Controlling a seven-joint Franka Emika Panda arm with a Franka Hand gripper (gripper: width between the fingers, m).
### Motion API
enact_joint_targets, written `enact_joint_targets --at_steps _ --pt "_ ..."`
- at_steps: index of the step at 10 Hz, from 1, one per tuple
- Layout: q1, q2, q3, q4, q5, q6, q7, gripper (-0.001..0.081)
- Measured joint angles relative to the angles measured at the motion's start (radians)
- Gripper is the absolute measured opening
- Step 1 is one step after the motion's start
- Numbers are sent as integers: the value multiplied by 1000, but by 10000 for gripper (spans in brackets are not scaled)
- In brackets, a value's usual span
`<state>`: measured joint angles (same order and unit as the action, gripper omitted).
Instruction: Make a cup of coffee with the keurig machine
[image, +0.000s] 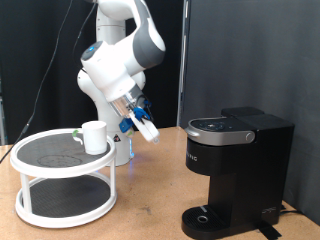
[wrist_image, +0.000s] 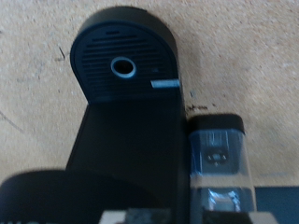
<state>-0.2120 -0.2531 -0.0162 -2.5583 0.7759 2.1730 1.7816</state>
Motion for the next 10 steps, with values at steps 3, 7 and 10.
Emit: enact_joint_targets --at_steps 3,7,10 --pt "-17 -100 -52 -34 -1 -102 -32 0" --pt "-21 -141 -74 -63 54 -106 -36 0" --pt "-46 -256 -121 -104 89 -134 -27 0"
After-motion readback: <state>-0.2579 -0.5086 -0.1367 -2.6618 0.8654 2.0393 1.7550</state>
